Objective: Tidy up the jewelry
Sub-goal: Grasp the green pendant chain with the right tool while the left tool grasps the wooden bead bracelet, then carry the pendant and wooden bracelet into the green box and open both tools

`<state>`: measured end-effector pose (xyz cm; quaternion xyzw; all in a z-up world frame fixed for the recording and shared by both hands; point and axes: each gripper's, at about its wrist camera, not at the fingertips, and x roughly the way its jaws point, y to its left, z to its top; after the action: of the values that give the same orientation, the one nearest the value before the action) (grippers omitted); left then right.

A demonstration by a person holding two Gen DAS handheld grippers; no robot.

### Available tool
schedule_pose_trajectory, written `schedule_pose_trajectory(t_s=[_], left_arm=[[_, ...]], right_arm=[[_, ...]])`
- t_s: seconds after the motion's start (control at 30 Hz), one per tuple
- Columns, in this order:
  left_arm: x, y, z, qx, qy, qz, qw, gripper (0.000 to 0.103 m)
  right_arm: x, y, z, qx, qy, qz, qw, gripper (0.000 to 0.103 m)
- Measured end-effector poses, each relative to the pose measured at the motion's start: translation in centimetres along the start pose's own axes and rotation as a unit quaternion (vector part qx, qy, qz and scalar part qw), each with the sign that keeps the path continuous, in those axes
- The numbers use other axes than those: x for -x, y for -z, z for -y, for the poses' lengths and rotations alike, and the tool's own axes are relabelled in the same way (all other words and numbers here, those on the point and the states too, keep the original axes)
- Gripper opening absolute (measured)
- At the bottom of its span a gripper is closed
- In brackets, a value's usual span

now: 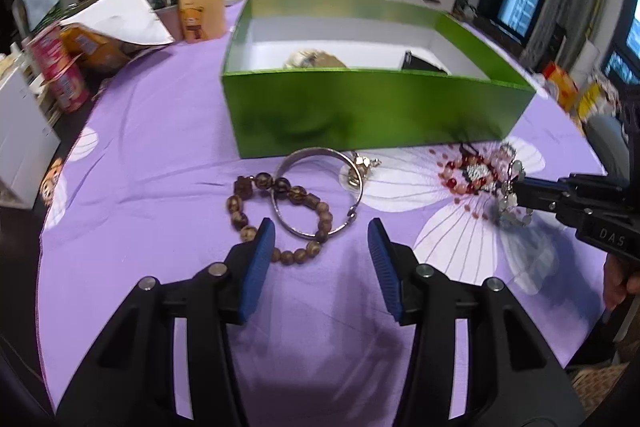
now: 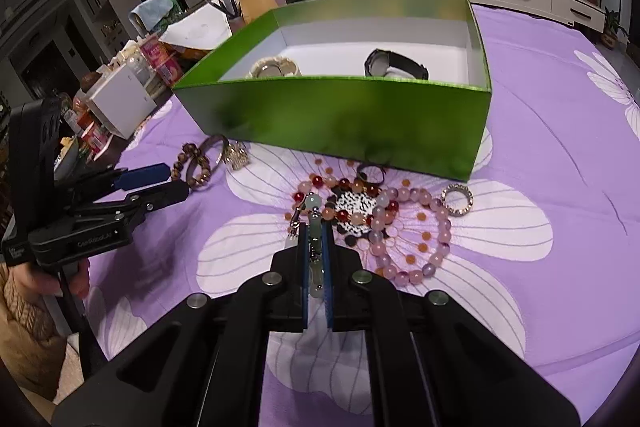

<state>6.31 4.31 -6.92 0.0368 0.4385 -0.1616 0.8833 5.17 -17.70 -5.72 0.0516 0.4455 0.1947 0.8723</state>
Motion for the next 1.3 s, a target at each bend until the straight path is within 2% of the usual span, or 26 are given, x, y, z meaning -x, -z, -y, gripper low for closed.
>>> schedule_pose_trajectory(t_s=[0.1, 0.2, 0.23, 0.3, 0.43, 0.6, 0.77, 0.93, 1.3], left_arm=[[-0.9, 0.1, 0.4, -0.020, -0.003, -0.019, 0.9996, 0.038], [-1.2, 0.4, 0.7, -0.033, -0.009, -0.027, 0.9991, 0.034], [-1.3, 0.4, 0.7, -0.034, -0.006, -0.031, 0.9989, 0.027], [-1.3, 0.6, 0.8, -0.040, -0.008, -0.033, 0.9986, 0.024], [-1.2, 0.6, 1.1, -0.041, -0.007, -0.034, 0.9986, 0.008], [-0.7, 1.0, 0.5, -0.001, 0.009, -0.025, 0.9997, 0.007], [1.7, 0.7, -0.6, 0.055, 0.041, 0.015, 0.9975, 0.007], [4.3, -0.6, -0.4, 0.068, 0.045, 0.048, 0.9955, 0.007], [7.5, -4.3, 0.5, 0.077, 0.030, 0.089, 0.9926, 0.007]], right_arm=[[-0.2, 0.1, 0.0, 0.001, -0.003, -0.003, 1.000, 0.006], [0.0, 0.0, -0.2, 0.003, -0.004, 0.000, 1.000, 0.006], [0.1, -0.1, -0.2, 0.004, -0.005, 0.001, 1.000, 0.006], [0.2, -0.2, -0.3, 0.004, -0.006, 0.003, 1.000, 0.006], [0.2, -0.2, -0.3, 0.004, -0.008, 0.002, 1.000, 0.006], [0.7, -0.2, -0.4, 0.005, -0.009, 0.007, 1.000, 0.006], [1.5, -0.4, -0.3, 0.002, -0.010, 0.017, 1.000, 0.006], [2.7, -0.7, -0.5, 0.005, -0.012, 0.033, 0.999, 0.006], [6.2, -2.7, -0.5, 0.020, -0.004, 0.082, 0.996, 0.006]])
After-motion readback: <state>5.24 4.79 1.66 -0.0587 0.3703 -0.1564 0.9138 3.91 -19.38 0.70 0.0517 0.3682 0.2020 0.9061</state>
